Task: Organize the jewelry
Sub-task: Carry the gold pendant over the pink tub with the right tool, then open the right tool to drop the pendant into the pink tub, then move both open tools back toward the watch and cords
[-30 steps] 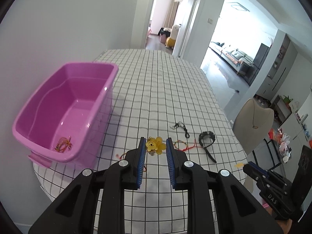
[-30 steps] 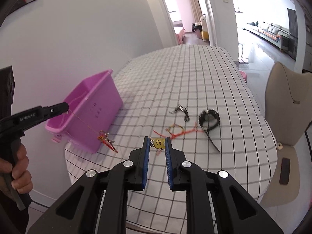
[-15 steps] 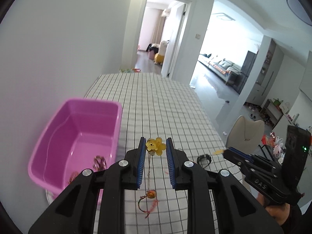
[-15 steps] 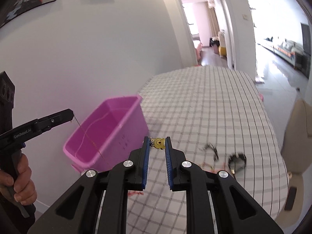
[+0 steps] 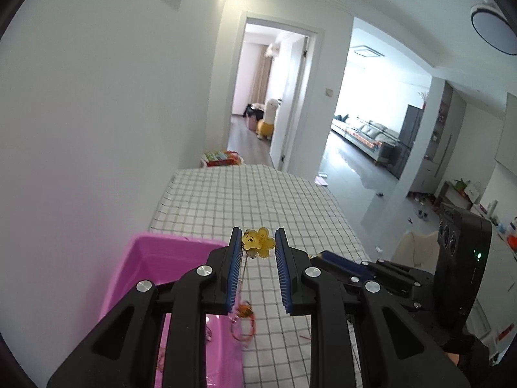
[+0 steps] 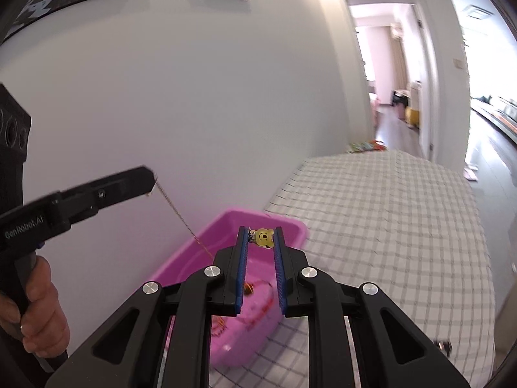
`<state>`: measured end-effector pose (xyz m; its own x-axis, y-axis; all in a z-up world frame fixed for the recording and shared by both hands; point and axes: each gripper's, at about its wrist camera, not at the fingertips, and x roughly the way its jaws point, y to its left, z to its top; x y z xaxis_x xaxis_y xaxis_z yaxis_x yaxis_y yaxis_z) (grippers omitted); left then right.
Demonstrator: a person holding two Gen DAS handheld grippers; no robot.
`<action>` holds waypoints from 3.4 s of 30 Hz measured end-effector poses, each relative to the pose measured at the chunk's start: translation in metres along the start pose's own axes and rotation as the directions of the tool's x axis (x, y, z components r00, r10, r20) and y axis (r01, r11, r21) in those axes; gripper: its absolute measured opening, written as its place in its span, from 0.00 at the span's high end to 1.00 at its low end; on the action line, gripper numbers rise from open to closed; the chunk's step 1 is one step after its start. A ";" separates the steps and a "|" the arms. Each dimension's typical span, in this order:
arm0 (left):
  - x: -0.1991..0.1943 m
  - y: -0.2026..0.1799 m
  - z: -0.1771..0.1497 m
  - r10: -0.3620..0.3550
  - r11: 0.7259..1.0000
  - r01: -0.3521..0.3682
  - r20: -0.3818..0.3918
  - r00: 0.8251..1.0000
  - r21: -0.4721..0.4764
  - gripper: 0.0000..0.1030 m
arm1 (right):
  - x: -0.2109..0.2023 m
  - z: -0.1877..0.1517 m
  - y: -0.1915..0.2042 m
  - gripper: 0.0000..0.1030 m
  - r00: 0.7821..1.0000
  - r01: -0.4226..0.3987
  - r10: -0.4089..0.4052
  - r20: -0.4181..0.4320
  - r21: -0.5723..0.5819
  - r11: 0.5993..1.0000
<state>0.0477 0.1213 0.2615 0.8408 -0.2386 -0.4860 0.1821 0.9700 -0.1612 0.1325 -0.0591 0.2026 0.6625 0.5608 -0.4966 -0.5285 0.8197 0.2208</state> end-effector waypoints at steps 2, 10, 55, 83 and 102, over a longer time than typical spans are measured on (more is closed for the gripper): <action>-0.001 0.007 0.007 0.042 0.999 -0.042 0.013 0.999 -0.008 0.80 | 0.016 0.009 0.007 0.85 0.999 -0.041 0.041 -0.015 -0.021 0.999; 0.013 0.047 0.002 0.165 0.983 -0.166 -0.017 0.986 -0.079 0.80 | 0.084 0.017 0.021 0.85 0.982 -0.148 0.139 -0.131 -0.060 0.987; 0.066 0.129 -0.140 0.487 0.814 -0.566 -0.375 0.789 -0.133 0.07 | 0.156 -0.070 0.028 0.47 0.911 -0.057 0.019 -0.413 -0.081 0.995; 0.070 -0.034 -0.176 0.107 0.993 -0.090 -0.246 0.963 0.076 0.06 | -0.046 -0.198 -0.066 0.38 0.917 0.363 -0.306 -0.254 0.216 0.906; 0.133 -0.141 -0.221 0.106 0.994 -0.087 -0.339 0.935 0.072 0.06 | -0.139 -0.245 -0.193 0.38 0.881 0.459 -0.389 -0.270 0.287 0.841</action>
<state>0.0213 -0.0577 0.0299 0.6323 -0.1360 -0.7627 0.1444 0.9879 -0.0565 0.0126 -0.3240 0.0232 0.6456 0.1437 -0.7501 0.0121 0.9801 0.1982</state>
